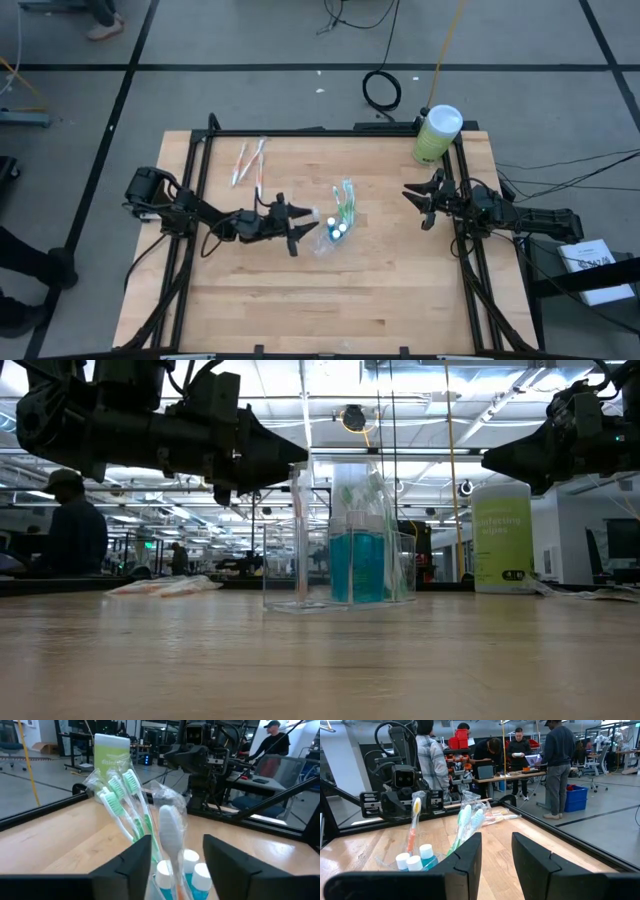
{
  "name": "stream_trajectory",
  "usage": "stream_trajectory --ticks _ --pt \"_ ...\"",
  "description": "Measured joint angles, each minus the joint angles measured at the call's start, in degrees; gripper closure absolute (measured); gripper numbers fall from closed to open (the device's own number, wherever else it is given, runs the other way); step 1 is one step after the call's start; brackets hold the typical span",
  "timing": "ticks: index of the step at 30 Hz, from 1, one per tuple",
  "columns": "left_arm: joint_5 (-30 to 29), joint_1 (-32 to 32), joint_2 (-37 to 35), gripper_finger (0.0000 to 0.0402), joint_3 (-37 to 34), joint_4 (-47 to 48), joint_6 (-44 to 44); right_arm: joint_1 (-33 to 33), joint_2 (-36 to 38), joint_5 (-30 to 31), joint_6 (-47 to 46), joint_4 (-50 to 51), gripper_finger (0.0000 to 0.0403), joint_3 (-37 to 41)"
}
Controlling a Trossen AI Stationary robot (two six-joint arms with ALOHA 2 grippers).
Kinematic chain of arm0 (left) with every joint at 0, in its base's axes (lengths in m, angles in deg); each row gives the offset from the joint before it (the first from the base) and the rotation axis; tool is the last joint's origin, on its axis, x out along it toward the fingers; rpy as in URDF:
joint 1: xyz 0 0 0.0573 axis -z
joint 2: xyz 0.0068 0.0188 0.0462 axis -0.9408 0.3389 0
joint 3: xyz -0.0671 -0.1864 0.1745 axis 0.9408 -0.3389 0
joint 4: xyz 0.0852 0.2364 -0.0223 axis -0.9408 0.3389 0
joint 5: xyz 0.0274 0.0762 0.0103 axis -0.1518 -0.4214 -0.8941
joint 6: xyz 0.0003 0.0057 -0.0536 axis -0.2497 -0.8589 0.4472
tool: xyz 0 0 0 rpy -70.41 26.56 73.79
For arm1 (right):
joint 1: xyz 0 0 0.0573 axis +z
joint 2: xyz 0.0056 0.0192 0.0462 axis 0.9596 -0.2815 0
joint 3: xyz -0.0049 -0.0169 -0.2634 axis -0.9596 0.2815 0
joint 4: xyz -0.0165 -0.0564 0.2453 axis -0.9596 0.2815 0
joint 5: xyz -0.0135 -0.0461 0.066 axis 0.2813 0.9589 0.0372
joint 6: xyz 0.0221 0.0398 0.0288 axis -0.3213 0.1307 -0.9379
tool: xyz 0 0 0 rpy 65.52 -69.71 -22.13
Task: Pick & Place toothbrushing station
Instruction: Put the orange toothbrush into the transparent organizer
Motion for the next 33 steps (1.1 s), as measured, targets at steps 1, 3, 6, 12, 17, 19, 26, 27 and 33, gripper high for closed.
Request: stream_trajectory --ticks 1,3,6,12,17,19,26,27,33 --pt "0.00 0.00 0.00 0.0206 0.00 -0.45 -0.02 0.01 0.00 0.00 0.00 0.00 0.0305 0.00" --pt "0.00 0.00 0.00 0.0188 0.02 -1.83 -0.10 0.00 0.00 0.00 0.00 0.00 0.0305 0.00" --pt "-0.15 0.00 0.00 0.0171 0.04 -3.82 -1.57 0.02 0.00 0.00 0.00 0.00 0.0305 0.00" --pt "-2.76 0.00 -0.02 0.0161 0.07 -8.75 -7.47 0.02 0.00 0.00 0.00 0.00 0.0305 0.00" --pt "-5.46 0.00 -2.45 0.0160 0.04 -12.60 -14.76 0.01 0.00 0.00 0.00 0.00 0.0305 0.00" --pt "-6.42 0.00 -4.93 0.0160 0.04 -11.35 -17.28 0.01 0.00 0.00 0.00 0.00 0.0305 0.00" --pt "-16.54 -0.07 -18.83 0.0160 0.04 -0.55 -23.73 0.02 0.00 0.00 0.00 0.02 0.0305 -0.02" --pt "-20.79 -0.34 -21.32 0.0160 0.04 2.86 -23.81 0.01 0.00 0.00 0.00 0.02 0.0305 -0.02" --pt "-42.53 -4.88 -35.74 0.0160 0.04 33.27 -13.49 0.01 0.00 0.00 0.00 0.00 0.0305 -0.02"
